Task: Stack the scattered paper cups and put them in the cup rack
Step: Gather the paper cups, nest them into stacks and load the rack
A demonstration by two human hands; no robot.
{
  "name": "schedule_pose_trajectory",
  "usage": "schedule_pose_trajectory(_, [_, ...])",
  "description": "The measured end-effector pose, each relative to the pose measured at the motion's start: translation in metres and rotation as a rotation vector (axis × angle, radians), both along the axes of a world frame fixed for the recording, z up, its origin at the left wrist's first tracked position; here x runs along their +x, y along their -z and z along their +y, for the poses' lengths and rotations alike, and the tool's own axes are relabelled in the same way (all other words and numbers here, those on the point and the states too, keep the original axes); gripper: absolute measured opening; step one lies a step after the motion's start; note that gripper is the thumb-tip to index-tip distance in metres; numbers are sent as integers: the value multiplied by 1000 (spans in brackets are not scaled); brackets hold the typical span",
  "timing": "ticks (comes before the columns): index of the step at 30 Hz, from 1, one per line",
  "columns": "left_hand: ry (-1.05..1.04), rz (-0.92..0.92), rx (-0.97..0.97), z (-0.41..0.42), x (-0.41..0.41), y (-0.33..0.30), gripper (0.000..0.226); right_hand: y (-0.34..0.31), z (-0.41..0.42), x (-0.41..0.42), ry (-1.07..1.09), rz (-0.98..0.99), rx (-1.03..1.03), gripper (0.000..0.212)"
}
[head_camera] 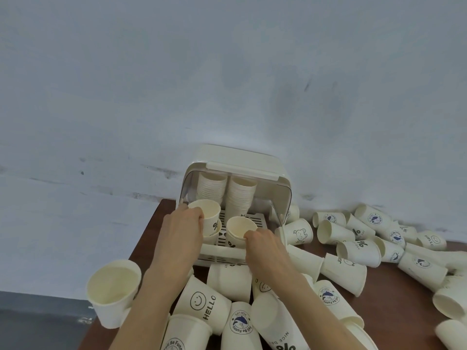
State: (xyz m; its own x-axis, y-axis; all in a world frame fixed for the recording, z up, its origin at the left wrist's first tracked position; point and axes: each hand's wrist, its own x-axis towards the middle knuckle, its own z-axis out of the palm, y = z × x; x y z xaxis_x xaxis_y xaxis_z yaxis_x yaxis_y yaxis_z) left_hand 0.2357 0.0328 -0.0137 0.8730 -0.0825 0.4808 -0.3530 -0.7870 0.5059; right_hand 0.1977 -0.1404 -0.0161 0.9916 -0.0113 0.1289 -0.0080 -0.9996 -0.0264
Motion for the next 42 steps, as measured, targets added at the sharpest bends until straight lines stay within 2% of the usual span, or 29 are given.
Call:
schedule_pose_trajectory(4, [-9,65,77,1,4,7,22,2,1,0,17,-19,0,21])
schedule_pose_trajectory(16, [22,76,223,-3,6,18,25,-3,4,-7,2,-41,6,13])
schedule_pose_trajectory(19, [26,89,205,-3,5,18,25,-4,2,-8,4,-70,23,20])
schedule_pose_trajectory(22, [-1,103,193,-4,3,13,35,-6,0,-12,11,-108,42,29])
schedule_pose_trajectory(25, [-39,25,196,-8,-1,6,32,-12,-5,-20,10,-136,93,35])
schedule_pose_trajectory(31, [18,-80,120,-26,-23,-12,30,-33,-26,-53,-11,-182,168,33])
schedule_pose_trajectory(42, [115,-35,-19,-85,-94,-19,34,-53,-100,-128,-9,-180,166,38])
